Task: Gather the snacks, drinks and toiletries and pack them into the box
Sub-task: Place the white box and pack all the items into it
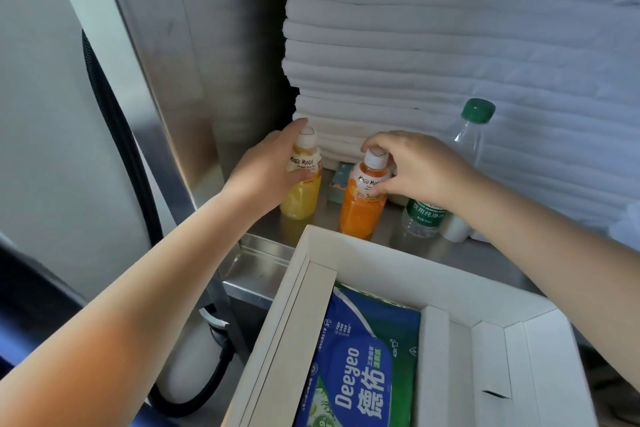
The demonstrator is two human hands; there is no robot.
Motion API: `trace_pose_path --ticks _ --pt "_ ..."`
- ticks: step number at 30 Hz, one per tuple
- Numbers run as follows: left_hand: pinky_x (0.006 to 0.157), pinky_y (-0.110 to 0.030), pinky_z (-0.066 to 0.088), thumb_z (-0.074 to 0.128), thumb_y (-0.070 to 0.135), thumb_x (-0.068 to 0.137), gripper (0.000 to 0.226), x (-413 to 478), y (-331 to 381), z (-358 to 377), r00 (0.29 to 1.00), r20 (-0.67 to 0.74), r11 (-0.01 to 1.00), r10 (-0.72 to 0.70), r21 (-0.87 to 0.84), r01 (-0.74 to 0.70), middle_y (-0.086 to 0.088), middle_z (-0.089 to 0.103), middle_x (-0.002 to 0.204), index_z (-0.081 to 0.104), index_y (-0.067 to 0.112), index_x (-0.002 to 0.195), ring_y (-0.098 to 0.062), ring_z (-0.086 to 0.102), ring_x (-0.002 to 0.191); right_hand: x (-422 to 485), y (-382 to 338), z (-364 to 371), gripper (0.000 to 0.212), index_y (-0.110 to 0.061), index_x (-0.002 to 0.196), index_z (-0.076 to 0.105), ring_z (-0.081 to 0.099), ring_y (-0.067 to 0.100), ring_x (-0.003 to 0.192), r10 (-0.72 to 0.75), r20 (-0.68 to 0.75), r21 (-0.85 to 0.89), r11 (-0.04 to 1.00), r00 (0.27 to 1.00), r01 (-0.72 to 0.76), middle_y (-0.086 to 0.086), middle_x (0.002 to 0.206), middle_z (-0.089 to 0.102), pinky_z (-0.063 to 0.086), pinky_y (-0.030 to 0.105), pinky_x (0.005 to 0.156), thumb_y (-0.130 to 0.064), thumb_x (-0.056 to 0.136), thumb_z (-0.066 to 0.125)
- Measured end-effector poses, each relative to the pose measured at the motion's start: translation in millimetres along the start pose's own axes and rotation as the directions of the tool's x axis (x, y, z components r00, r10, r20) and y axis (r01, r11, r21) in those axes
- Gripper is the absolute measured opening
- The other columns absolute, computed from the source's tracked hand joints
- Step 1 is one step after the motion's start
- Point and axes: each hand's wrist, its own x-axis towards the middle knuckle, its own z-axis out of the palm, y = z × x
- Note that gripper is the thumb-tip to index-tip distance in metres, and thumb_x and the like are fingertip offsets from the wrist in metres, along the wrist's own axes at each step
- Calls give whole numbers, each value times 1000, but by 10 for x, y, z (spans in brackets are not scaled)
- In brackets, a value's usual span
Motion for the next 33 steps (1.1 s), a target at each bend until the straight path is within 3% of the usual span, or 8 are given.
trace_pose_path --ticks 9,19,22,23,25,28,31,33 --pt "92 -39 44 60 20 91 76 -9 -76 10 978 -100 982 -181 44 186 -9 39 143 11 27 149 -30 47 122 518 -319 118 65 -24 126 53 56 19 103 -44 -1 29 999 999 44 0 122 60 44 29 76 -33 68 81" --pt "87 -35 46 56 16 92 80 -44 -60 43 962 -143 971 -232 26 238 -10 39 143 1 26 150 -28 47 121 715 -427 240 70 -22 133 47 53 21 111 -65 15 35 997 998 64 3 130 54 38 25 77 -27 72 79" --pt "81 -33 46 56 17 92 81 -51 -75 81 956 -154 967 -248 15 253 -8 37 145 -2 27 149 -27 49 120 662 -361 182 89 -20 145 30 49 22 121 60 92 193 978 994 -77 5 142 44 40 28 87 -38 73 78" --pt "79 -31 45 55 17 93 82 -51 -83 95 956 -160 968 -245 16 251 -8 36 145 -3 26 149 -27 49 118 636 -307 166 91 -18 147 26 46 23 125 115 158 183 973 981 -144 5 147 39 41 30 93 -42 75 75" --pt "76 -30 45 54 18 93 84 -53 -82 116 960 -157 971 -232 23 239 -7 34 147 -9 25 148 -26 51 117 563 -212 195 82 -13 146 28 44 25 129 200 343 -44 979 918 -197 8 149 37 38 35 103 -45 81 68" --pt "92 -37 48 53 26 94 89 -65 -35 105 962 -90 965 -259 2 261 -7 14 156 -19 23 146 -30 42 128 415 -223 406 62 -7 139 39 51 26 119 246 494 -267 956 834 -124 12 139 47 43 36 98 -41 90 58" --pt "114 -44 22 49 34 94 88 -159 103 96 969 -97 966 -228 98 238 -10 -11 157 -18 13 146 -30 4 143 323 -233 588 68 -11 151 16 34 26 136 230 528 -296 952 818 -77 10 157 18 34 33 106 -35 96 48" --pt "114 -40 6 43 36 95 81 -310 253 78 981 -179 986 -75 135 100 -13 -10 156 -13 9 147 -28 -4 144 291 -201 612 68 -15 151 5 25 26 141 206 528 -275 959 824 -63 7 159 5 29 33 110 -30 98 44"
